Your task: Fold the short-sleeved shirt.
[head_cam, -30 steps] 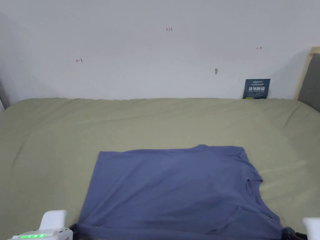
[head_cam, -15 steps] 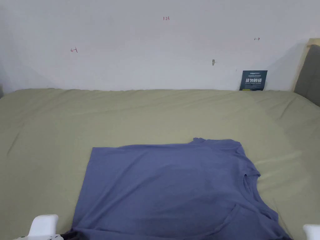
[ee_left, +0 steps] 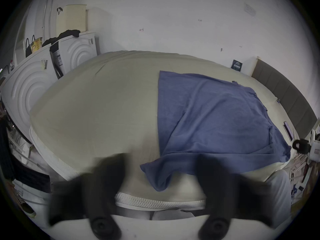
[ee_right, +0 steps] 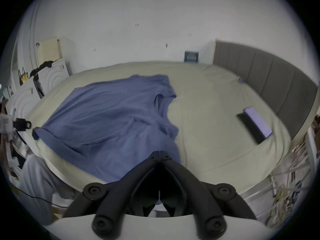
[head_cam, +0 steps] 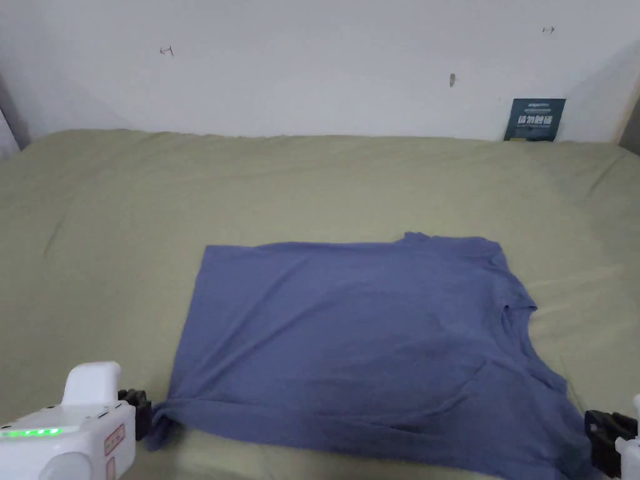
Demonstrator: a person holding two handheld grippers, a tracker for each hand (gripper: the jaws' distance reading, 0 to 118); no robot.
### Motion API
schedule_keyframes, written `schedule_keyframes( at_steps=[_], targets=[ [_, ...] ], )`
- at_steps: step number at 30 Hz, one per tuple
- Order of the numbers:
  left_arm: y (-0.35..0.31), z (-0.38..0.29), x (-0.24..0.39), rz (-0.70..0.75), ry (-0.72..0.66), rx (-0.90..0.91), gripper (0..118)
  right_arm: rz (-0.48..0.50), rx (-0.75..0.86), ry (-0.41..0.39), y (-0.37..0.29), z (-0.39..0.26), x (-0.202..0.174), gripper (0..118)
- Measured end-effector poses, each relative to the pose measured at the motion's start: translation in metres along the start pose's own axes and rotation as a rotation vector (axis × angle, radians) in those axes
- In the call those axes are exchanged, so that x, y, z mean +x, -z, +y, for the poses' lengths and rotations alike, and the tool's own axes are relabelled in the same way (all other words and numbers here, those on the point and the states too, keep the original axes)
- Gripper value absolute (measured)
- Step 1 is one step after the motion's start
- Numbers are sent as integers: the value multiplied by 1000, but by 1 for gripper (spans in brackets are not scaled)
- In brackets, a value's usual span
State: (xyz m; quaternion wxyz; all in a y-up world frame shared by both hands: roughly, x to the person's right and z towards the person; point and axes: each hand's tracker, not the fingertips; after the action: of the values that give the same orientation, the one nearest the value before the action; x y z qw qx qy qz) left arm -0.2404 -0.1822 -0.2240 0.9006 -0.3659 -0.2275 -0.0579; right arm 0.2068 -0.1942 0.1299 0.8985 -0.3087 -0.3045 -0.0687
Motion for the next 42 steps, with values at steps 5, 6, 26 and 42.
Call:
schedule_keyframes(
  at_steps=[5, 6, 26, 42],
  targets=[
    [-14, -6, -3, 34, 32, -19, 0, 44, -17, 9, -2, -1, 7, 0],
    [-12, -4, 0, 39, 40, -27, 0, 44, -17, 2, -2, -2, 8, 0],
    [48, -8, -2, 0, 3, -174, 110, 60, -105, 11, 14, -13, 14, 0],
    [50, -4, 19, -17, 63, -186, 8, 157, -250, 84, 30, -24, 29, 118]
  ],
)
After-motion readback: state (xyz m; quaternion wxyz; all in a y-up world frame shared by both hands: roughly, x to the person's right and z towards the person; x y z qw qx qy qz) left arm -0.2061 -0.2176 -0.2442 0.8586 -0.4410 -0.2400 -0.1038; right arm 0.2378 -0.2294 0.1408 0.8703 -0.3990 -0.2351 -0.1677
